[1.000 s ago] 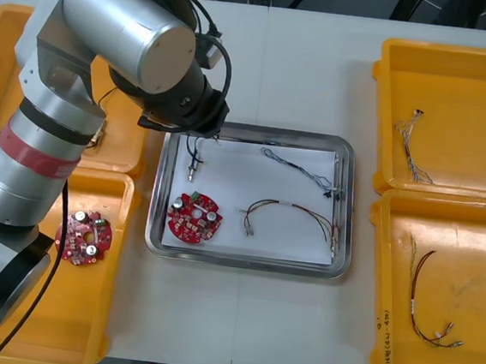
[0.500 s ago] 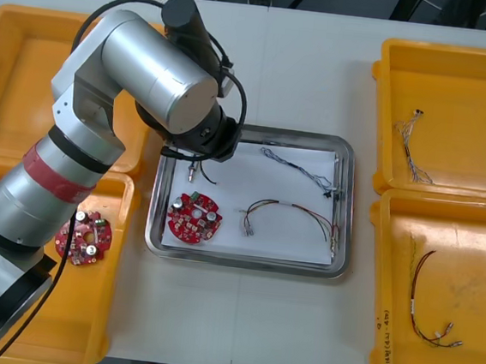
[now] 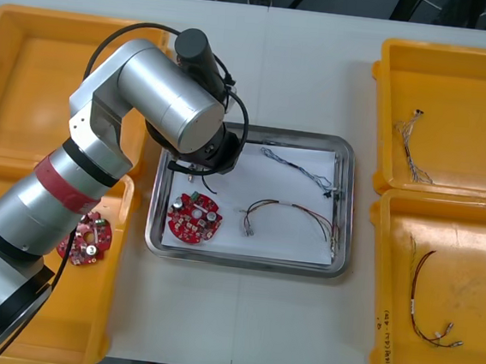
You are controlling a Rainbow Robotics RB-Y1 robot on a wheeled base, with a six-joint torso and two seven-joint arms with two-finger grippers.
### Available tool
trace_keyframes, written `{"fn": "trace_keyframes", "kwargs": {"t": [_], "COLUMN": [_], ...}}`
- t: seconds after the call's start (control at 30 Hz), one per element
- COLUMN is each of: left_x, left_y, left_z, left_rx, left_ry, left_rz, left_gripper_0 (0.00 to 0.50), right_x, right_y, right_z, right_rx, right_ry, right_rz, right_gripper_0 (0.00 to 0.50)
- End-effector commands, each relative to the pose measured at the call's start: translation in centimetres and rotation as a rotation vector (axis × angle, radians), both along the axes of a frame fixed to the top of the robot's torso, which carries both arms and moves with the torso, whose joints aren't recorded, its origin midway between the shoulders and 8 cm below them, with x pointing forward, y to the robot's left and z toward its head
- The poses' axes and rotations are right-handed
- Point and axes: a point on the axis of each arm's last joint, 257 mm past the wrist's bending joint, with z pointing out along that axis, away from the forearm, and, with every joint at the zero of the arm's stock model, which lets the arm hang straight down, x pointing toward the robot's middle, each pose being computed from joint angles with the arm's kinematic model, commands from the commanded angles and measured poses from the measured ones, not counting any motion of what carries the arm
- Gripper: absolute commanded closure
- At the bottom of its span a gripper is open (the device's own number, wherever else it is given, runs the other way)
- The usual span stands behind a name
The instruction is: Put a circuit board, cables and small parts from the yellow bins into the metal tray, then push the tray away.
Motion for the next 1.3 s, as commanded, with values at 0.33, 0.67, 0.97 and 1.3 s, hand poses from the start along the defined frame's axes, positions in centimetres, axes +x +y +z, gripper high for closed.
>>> {"fn": "trace_keyframes", "kwargs": {"t": [0.33,0.67,0.97,1.3], "left_x": [-0.5,-0.8,-2.2,-3.8], "left_y": [-2.0,-2.3,0.3,5.2], "left_z": [-0.9,0.1,4.0,9.0], "left_rx": [-0.053,-0.068,-0.044,-0.064], "left_ry": [0.003,-0.007,-0.017,-0.012], "left_rz": [0.050,0.052,0.073,0.101], "left_gripper_0": [0.092,0.000,0.000,0.000], "right_x": [-1.6,-1.6,-1.6,-1.7], "right_y": [0.6,0.5,0.7,0.8], "right_z": [-2.5,-3.4,-3.4,-3.5], "right_rx": [0.047,0.021,0.021,0.025], "right_ry": [0.038,0.059,0.061,0.063], "right_rz": [-0.029,-0.042,-0.037,-0.033], "right_gripper_0": [0.000,0.000,0.000,0.000]}}
